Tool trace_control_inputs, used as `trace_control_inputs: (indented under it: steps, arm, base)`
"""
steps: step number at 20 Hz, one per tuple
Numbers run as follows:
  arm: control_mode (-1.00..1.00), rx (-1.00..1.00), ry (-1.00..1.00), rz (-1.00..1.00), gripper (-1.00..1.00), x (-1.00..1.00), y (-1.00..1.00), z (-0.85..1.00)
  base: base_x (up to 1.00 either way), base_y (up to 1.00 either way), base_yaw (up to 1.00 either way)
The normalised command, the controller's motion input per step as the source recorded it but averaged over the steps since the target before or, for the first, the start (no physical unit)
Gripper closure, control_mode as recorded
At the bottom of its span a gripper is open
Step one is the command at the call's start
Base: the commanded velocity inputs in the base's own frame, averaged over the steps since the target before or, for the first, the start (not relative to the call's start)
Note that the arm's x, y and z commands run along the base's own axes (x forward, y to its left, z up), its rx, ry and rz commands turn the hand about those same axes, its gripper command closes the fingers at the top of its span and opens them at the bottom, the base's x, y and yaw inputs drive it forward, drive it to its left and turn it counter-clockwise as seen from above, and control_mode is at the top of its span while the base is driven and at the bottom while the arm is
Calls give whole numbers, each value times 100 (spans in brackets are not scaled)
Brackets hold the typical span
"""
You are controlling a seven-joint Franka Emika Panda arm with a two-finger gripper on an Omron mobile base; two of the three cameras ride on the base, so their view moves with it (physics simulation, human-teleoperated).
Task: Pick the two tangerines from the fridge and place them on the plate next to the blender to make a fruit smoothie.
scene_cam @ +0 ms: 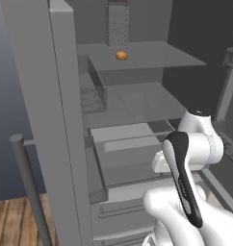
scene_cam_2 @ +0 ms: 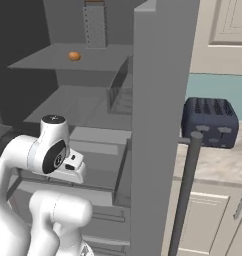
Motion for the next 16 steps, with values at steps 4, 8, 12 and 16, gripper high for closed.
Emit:
trace_control_inputs:
  steps: [4, 8, 12, 16]
  arm:
    - [100, 0, 0, 0, -100, 0, 0, 0]
    - [100, 0, 0, 0, -100, 0, 0, 0]
    - [-100, 0, -4, 0, -100, 12, 0, 24]
    - [-100, -10, -33, 1, -100, 17, 8, 100]
  base:
    - [100, 23, 16]
    - [75, 9, 8]
    - [2, 0, 0]
    - [0, 0, 0]
